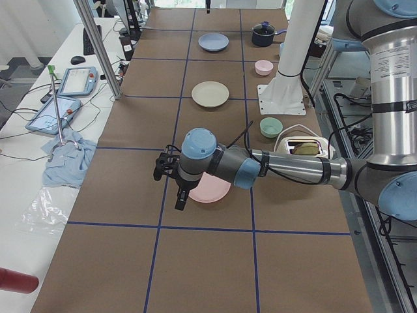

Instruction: Stack three plates with pink and blue

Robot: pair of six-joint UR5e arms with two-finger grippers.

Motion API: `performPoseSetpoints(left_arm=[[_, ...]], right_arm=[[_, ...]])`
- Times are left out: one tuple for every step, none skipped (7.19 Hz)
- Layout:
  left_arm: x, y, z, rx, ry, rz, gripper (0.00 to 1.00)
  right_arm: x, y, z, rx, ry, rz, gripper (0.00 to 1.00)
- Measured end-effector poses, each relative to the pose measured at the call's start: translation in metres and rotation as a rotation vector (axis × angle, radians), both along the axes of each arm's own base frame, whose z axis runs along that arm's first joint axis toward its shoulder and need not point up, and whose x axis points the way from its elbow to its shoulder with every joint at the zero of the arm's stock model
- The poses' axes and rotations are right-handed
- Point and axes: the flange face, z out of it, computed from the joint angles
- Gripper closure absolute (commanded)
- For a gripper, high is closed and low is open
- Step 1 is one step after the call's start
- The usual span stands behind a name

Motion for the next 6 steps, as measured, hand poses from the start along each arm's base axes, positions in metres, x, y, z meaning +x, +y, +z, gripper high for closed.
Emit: performPoseSetpoints(left_arm=[[0.003,0.0,0.001,-0.004,0.001,0.005,0.0],[0.013,-0.001,0.007,-0.018,0.003,0.029,0.0],[0.032,-0.003,0.018,-0.044,0.013,0.067,0.01],[0.058,-0.003,0.025,-0.078,0.029,0.116,0.01],[0.093,-0.003,0.034,-0.102,0.038,0.176,0.01],[0.119,-0.002,0.049,-0.104,0.044,0.223,0.01]], right_arm=[[-0.001,0.001,-0.001,-0.003,-0.018,-0.004,0.0],[-0.003,0.001,-0.002,-0.005,-0.031,-0.009,0.0],[-0.007,0.001,-0.002,-0.001,-0.034,-0.018,0.0],[-0.012,0.001,-0.003,0.003,-0.033,-0.03,0.0],[-0.017,-0.001,-0.004,0.006,-0.032,-0.041,0.0],[-0.024,-0.002,-0.005,0.007,-0.031,-0.054,0.0]])
